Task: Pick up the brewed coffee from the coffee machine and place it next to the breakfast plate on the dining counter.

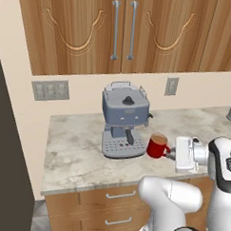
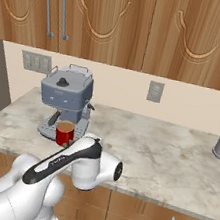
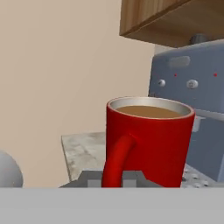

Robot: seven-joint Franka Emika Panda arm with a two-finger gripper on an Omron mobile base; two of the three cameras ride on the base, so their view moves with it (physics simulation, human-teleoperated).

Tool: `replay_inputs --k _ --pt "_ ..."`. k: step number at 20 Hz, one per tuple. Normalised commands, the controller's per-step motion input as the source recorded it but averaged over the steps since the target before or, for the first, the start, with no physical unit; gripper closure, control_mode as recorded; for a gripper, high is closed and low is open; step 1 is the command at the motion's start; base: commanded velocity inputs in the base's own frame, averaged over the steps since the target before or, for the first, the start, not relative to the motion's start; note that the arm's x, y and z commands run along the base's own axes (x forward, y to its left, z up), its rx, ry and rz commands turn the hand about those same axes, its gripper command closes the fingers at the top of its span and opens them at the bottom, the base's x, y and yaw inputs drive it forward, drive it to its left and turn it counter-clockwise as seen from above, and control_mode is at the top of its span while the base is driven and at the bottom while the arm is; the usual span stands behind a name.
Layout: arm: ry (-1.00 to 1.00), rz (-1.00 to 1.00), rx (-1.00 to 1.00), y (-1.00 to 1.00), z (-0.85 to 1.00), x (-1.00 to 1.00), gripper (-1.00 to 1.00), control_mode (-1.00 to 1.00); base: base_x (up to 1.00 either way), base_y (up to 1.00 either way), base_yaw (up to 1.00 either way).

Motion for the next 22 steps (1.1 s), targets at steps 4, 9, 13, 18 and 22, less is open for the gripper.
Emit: replay_inputs --k 4,9,13,18,22 --pt "0.0 0.1 0.04 -0.13 0.74 -0.43 1.0 -1.0 0.0 0.0 0.0" --pt "0.0 0.07 0.06 -0.35 0.83 -0.27 1.0 -1.0 0.0 0.0 0.0" --pt "0.0 0.05 0.0 -0.02 0.38 -0.19 1.0 -1.0 0.0 0.0 0.0" --pt "0.02 0.0 0.0 -0.03 0.17 -0.01 1.0 -1.0 0.0 0.0 0.0" --pt "0.0 0.0 0.0 0.0 0.0 0.0 1.0 1.0 -0.47 -0.06 -0.02"
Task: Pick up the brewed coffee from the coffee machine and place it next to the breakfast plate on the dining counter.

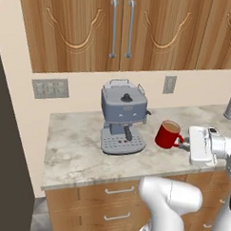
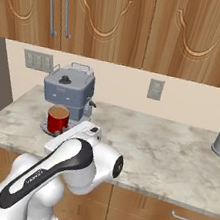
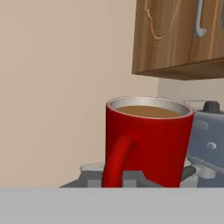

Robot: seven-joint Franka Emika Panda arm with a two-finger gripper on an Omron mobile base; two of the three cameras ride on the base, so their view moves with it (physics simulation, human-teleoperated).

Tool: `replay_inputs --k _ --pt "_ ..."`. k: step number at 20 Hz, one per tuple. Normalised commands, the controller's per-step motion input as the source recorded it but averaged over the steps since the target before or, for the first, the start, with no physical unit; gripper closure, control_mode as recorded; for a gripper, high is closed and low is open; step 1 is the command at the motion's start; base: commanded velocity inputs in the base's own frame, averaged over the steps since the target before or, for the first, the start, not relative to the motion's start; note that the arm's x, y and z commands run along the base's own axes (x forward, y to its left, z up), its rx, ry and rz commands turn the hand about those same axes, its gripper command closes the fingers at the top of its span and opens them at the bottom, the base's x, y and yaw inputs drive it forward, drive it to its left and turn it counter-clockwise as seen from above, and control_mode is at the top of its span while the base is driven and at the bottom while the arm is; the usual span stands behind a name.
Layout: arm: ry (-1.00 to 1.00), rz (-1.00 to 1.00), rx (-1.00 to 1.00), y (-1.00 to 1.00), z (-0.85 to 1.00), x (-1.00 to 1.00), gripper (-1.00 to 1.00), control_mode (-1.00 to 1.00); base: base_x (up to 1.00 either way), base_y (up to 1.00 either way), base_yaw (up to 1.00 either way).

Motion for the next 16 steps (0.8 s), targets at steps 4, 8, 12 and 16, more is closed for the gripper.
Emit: replay_inputs --k 4,8,12,16 --pt "0.0 0.0 0.0 0.0 0.0 0.0 1.0 1.0 -1.0 -0.56 -0.35" --pt "0.0 0.0 0.0 0.0 0.0 0.0 1.0 1.0 -0.43 -0.46 -0.69" --pt "0.0 0.0 0.0 0.0 0.0 0.0 1.0 1.0 0.0 -0.01 -0.97" --pt "0.0 0.0 0.0 0.0 0.0 0.0 1.0 1.0 0.0 0.0 -0.99"
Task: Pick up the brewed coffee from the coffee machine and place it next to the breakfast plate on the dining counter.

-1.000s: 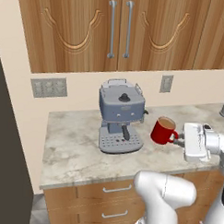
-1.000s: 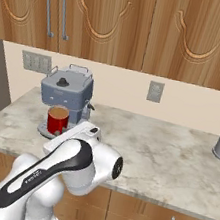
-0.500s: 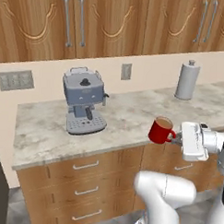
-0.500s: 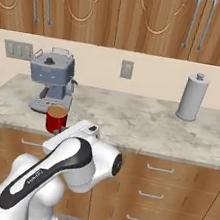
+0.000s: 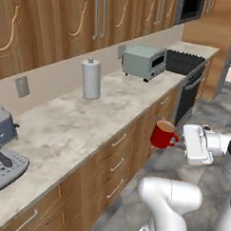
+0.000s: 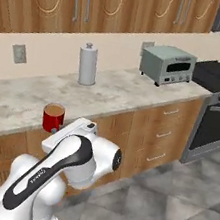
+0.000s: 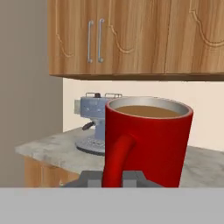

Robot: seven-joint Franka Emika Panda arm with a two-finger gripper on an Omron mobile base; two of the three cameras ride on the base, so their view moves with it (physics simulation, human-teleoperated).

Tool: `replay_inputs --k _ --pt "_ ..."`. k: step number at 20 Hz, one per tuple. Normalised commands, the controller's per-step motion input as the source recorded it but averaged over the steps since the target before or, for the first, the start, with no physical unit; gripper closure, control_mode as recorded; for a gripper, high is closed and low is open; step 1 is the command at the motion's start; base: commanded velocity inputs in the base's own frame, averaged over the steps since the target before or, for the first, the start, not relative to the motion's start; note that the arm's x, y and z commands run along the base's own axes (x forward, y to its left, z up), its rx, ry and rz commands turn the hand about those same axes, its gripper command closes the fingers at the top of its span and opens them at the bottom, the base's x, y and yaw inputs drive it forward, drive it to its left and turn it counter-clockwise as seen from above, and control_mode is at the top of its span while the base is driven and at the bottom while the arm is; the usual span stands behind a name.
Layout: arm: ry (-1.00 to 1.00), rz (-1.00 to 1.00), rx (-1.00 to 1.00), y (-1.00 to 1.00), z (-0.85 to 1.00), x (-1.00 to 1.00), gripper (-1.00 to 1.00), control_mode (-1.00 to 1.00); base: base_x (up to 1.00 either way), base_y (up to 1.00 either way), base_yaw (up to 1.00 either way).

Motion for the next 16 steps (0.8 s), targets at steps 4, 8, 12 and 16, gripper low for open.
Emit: replay_inputs --k 4,8,12,16 --pt "0.0 0.0 0.0 0.0 0.0 0.0 1.0 1.0 0.0 0.0 -0.97" --pt "0.0 0.0 0.0 0.0 0.0 0.0 1.0 1.0 0.0 -0.05 -0.94" --pt "0.0 0.0 0.0 0.0 0.0 0.0 1.0 1.0 0.0 -0.08 -0.91" --pt "0.0 0.0 0.0 0.0 0.0 0.0 1.0 1.0 0.0 -0.26 -0.84"
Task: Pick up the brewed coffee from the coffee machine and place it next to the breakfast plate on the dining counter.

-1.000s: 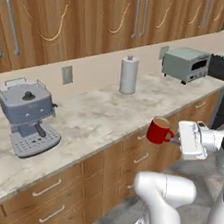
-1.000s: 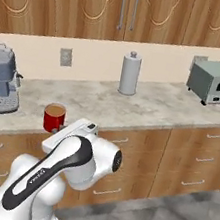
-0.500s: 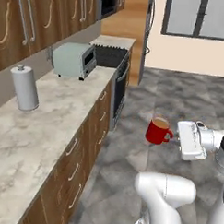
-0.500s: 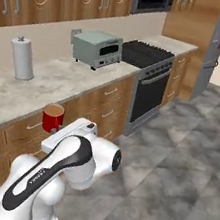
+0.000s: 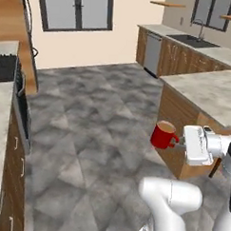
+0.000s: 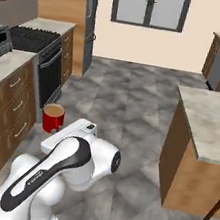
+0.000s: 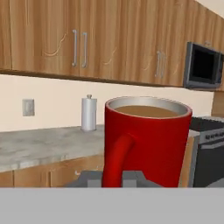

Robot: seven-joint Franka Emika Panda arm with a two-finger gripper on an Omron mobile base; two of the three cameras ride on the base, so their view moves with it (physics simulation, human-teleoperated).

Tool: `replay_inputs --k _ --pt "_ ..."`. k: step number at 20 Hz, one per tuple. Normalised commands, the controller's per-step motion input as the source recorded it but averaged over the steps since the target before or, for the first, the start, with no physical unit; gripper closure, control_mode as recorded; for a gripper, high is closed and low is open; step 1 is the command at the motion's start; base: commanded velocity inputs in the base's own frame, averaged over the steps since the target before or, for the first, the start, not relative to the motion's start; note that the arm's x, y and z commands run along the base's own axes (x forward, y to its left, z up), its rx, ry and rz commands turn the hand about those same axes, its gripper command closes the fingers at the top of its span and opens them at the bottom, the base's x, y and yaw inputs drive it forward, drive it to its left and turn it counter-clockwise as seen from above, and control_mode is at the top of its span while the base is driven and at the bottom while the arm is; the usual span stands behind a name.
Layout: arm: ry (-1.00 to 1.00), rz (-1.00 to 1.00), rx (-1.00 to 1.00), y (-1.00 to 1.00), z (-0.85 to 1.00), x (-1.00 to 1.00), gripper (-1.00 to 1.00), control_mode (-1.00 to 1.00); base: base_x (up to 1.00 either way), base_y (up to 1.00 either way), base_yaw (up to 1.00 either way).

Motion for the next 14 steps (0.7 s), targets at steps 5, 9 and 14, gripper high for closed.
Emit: replay_inputs --k 5,9,14 --pt "0.0 0.0 0.0 0.0 0.0 0.0 1.0 1.0 0.08 -0.55 -0.74" --pt "0.0 0.0 0.0 0.0 0.0 0.0 1.0 1.0 0.38 -0.82 -0.59" --pt "0.0 0.0 0.0 0.0 0.0 0.0 1.0 1.0 0.63 -0.94 -0.38"
